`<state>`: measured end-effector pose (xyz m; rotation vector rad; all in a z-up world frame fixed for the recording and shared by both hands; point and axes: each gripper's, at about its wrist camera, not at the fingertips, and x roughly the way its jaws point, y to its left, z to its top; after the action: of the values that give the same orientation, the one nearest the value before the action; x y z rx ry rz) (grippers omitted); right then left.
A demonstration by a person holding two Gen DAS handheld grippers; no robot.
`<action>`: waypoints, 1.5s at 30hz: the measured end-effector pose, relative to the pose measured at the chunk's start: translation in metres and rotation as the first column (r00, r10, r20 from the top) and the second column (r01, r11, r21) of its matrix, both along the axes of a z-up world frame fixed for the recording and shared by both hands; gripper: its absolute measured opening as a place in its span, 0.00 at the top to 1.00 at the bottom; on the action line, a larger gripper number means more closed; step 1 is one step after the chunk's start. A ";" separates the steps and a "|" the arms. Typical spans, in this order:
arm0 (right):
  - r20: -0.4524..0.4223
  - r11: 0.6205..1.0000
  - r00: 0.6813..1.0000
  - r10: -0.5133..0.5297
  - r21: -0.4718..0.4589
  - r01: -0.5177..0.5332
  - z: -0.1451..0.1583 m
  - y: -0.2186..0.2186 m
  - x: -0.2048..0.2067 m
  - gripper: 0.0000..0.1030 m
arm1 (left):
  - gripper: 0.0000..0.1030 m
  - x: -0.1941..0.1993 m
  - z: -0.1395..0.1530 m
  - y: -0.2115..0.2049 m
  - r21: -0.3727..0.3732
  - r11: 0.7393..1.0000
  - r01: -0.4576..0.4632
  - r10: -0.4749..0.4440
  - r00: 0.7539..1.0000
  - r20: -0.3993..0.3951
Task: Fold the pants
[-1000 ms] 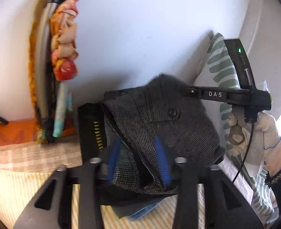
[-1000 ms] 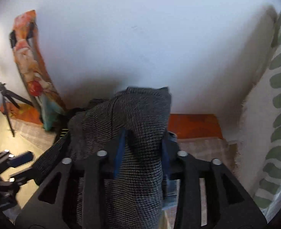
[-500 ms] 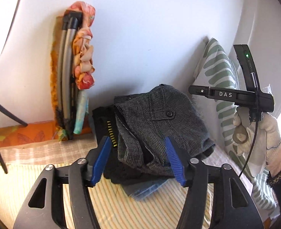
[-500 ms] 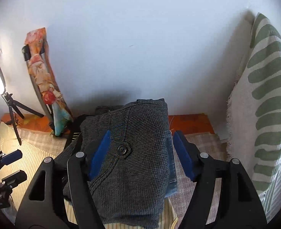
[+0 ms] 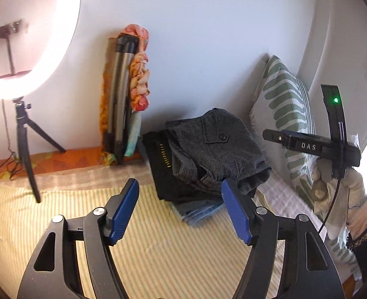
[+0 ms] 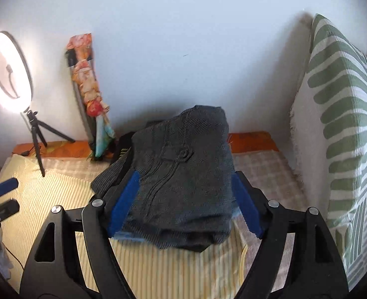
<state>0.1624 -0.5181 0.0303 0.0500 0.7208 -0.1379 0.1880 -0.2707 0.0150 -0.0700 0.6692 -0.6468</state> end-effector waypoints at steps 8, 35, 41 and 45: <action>0.023 0.999 1.000 0.017 -0.039 -0.016 0.002 0.047 -0.052 0.19 | 0.26 -0.042 0.007 0.031 0.019 1.000 -0.014 0.013 0.999 0.045; 0.092 0.995 0.994 -0.060 -0.073 0.067 -0.030 0.150 -0.124 0.00 | 0.21 -0.104 -0.015 0.093 0.121 0.992 -0.042 0.032 0.996 0.088; 0.092 0.995 0.994 -0.054 -0.074 0.061 -0.038 0.156 -0.121 0.00 | 0.20 -0.103 -0.022 0.098 0.120 0.991 -0.060 0.049 0.994 0.094; 0.093 0.995 0.994 -0.064 -0.066 0.070 -0.043 0.154 -0.119 0.00 | 0.19 -0.102 -0.024 0.099 0.128 0.989 -0.069 0.056 0.993 0.102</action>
<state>0.0431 -0.3638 -0.0131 0.0144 0.6238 -0.2232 0.0858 -0.1716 -0.0091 0.0628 0.6105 -0.5409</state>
